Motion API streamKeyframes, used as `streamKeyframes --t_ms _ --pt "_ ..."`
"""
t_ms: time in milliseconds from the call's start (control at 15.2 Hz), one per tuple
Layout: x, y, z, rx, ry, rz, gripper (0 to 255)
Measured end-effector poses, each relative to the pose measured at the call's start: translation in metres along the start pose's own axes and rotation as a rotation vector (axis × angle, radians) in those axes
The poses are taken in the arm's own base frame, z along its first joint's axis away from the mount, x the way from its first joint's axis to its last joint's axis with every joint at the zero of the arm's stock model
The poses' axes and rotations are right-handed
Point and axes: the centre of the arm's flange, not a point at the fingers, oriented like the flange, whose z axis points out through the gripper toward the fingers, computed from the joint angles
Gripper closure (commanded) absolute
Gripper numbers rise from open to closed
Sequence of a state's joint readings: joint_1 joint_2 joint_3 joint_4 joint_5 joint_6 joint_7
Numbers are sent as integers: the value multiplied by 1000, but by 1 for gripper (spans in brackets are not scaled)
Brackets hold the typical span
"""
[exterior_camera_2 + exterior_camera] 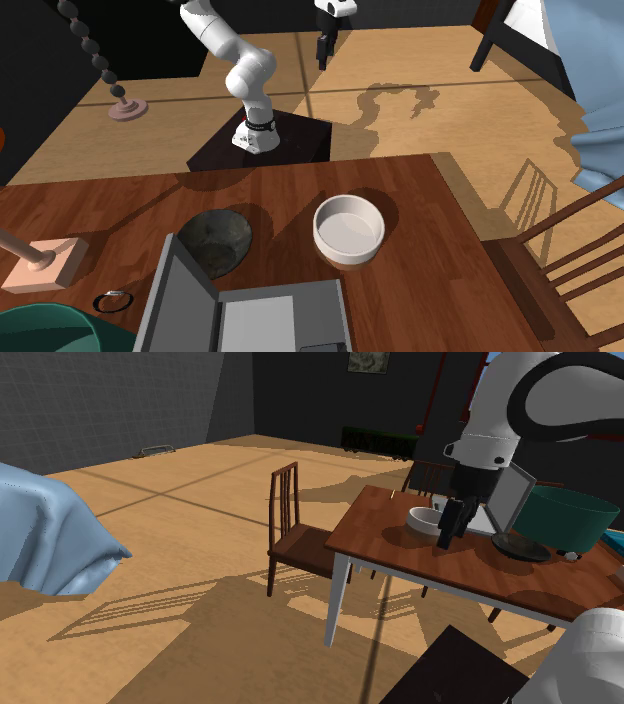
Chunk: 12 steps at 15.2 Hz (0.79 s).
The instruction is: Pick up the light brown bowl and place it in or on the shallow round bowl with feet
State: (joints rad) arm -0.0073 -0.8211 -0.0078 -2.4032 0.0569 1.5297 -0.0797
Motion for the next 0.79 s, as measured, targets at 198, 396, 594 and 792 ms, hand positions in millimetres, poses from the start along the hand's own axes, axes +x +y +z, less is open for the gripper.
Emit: streamKeyframes --t_ms 198,396,594,792 --pt "8 13 4 -2 0 0 0" --pt "22 44 15 -6 0 0 0" --pt "41 76 23 -12 1 0 0" --pt "56 112 32 -18 1 0 0"
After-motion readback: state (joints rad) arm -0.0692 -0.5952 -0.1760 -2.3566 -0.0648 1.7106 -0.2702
